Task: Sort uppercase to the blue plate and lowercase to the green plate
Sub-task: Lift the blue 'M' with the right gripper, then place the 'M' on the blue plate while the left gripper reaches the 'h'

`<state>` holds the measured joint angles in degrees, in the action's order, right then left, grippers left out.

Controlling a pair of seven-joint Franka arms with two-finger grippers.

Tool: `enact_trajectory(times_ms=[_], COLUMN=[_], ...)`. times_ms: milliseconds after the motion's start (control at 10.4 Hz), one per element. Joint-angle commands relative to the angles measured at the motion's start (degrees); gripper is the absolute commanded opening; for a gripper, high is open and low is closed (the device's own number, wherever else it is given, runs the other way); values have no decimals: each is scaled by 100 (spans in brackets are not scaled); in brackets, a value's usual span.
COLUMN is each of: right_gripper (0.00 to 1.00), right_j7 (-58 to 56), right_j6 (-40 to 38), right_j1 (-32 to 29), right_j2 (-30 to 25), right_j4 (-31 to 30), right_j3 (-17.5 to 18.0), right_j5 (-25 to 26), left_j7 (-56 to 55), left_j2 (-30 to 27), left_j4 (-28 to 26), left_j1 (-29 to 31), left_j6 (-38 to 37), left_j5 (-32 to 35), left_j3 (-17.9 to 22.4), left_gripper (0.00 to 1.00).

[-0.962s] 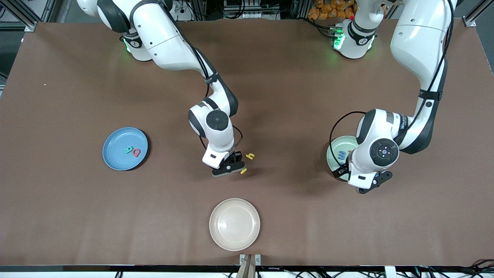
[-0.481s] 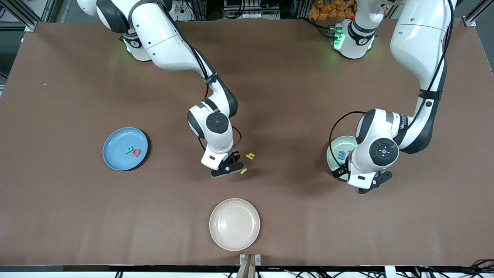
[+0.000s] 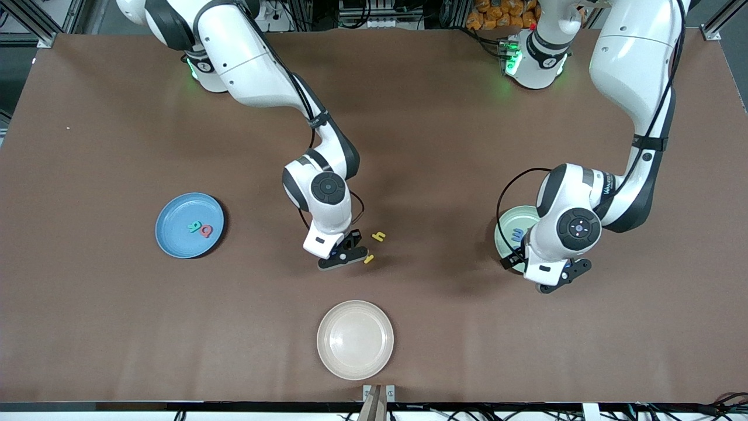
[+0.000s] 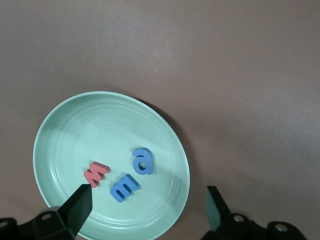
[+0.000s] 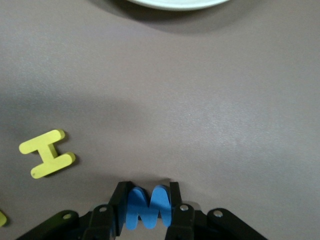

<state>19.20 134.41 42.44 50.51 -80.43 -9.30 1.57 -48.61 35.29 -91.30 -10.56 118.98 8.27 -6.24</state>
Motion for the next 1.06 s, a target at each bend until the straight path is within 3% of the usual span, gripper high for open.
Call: enact_trajectory(times_ms=[0,289,577,770,962], right_gripper=[24,24,23,23,23], right_j7=[-240,-862,-1705,-2574,-3418], right_j6=[-388,-1064,-1968,-2007,-1386], right_j1=[-104,-297,-797,-1253,-1632], right_j2=[-68,-304,-892,-1681,-2560], right_j4=[194,309,160,-661,-2065], right_j3=[42,34,25,16,-150], right_j5=[-8,-17,-17,-17,-17], left_j7=[-166,-210,-517,-938,-1316], left_j2=[-92,-92,13,66,189], left_j4=[-28,-28,95,95,112], left_j1=[-24,-94,-349,-586,-841], left_j6=[-16,-16,11,212,353], left_j5=[167,158,149,149,149], left_j3=[-9,-9,-9,-9,-9], left_gripper=[100,100,100,100,100])
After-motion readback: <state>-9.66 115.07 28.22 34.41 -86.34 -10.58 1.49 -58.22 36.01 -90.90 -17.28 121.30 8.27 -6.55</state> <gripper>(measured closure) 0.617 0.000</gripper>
